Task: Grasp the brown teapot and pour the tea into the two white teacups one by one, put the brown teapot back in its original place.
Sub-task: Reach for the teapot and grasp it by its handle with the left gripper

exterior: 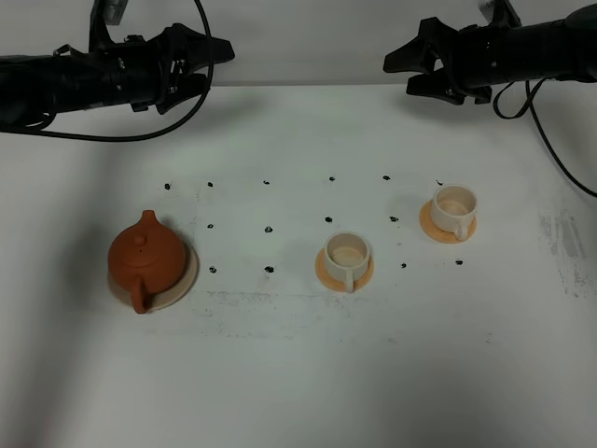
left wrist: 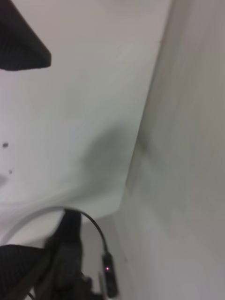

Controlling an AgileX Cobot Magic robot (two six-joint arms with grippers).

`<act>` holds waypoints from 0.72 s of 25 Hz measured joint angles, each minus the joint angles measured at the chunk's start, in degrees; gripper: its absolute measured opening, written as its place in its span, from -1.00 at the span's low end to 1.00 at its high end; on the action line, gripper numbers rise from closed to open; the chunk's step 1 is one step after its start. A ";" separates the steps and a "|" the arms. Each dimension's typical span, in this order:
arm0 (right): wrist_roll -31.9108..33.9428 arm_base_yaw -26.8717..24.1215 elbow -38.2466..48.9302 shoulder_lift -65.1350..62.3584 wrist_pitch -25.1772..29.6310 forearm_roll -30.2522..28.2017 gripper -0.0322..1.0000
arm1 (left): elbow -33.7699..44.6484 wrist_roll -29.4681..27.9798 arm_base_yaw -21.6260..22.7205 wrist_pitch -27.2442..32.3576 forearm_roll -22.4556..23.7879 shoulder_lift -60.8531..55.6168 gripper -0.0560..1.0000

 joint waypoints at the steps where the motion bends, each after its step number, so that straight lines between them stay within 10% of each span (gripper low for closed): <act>1: -0.64 -0.06 -0.84 -0.43 -0.07 -1.25 0.18 | -0.71 0.92 0.00 0.07 1.01 0.00 0.55; 6: -0.13 -0.23 -5.38 -3.53 -0.48 -15.13 0.15 | -5.81 0.77 -0.07 1.70 13.87 -0.57 0.55; 11: 4.01 -0.06 -5.94 -7.46 -1.20 -32.20 0.12 | -8.61 -7.67 -1.48 0.28 38.67 -5.14 0.51; 18: 8.07 -0.06 -5.94 -14.27 0.47 -40.48 0.12 | -8.72 -22.29 -4.88 -0.42 63.58 -13.20 0.45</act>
